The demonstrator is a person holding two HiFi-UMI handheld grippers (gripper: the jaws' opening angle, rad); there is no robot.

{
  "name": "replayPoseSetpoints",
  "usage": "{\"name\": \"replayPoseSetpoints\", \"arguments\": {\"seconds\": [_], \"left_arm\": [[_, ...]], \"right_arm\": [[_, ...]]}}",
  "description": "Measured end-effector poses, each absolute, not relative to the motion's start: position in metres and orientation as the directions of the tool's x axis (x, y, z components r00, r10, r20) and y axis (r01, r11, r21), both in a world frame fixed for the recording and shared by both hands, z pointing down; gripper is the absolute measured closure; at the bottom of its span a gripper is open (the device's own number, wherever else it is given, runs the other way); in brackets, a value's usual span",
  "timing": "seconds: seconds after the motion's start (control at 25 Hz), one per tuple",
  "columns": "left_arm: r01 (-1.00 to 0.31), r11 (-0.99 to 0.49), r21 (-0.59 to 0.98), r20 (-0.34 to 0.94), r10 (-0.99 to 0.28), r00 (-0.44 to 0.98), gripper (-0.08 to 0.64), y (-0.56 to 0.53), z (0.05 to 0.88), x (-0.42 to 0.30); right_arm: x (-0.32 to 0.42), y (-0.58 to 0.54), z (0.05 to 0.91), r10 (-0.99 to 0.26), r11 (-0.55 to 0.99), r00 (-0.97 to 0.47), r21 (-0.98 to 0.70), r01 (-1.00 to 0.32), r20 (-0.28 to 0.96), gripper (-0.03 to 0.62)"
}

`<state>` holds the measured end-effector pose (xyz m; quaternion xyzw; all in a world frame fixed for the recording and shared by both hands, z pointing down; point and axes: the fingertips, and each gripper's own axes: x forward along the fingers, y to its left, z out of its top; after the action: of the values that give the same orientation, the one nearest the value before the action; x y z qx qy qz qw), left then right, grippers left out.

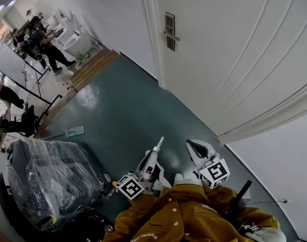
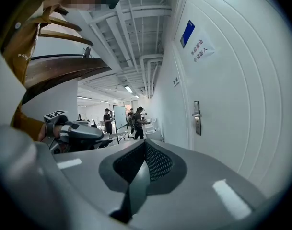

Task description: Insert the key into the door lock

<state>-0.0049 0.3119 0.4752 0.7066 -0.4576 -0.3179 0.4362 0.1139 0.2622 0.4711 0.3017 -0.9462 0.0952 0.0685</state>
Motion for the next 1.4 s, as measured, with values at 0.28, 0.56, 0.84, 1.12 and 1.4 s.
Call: {"name": "replayPoseSetpoints", "arguments": {"seconds": [0.28,0.56,0.84,1.12,1.4], "left_arm": [[-0.331,-0.224,0.917,-0.072,-0.907,0.414,0.538,0.214,0.479,-0.073],[-0.306,-0.254,0.917,-0.085,-0.876,0.474,0.538,0.123,0.468,-0.145],[-0.274,-0.256,0.927,-0.082,-0.852,0.517,0.538,0.054,0.470,-0.178],[-0.248,-0.255,0.935,-0.077,-0.826,0.559,0.538,-0.020,0.478,-0.174],[-0.254,-0.259,0.932,-0.072,-0.818,0.571,0.538,-0.123,0.473,-0.161]], "right_arm": [[0.049,0.169,0.476,-0.603,0.769,-0.774,-0.120,-0.628,0.193,0.586],[-0.018,0.071,0.463,-0.669,0.713,-0.720,-0.116,-0.692,0.182,0.586],[-0.043,0.006,0.460,-0.718,0.662,-0.668,-0.108,-0.742,0.194,0.586],[-0.039,-0.067,0.461,-0.740,0.639,-0.639,-0.075,-0.765,0.209,0.586],[-0.021,-0.179,0.441,-0.748,0.654,-0.629,0.075,-0.752,0.212,0.586]]}}
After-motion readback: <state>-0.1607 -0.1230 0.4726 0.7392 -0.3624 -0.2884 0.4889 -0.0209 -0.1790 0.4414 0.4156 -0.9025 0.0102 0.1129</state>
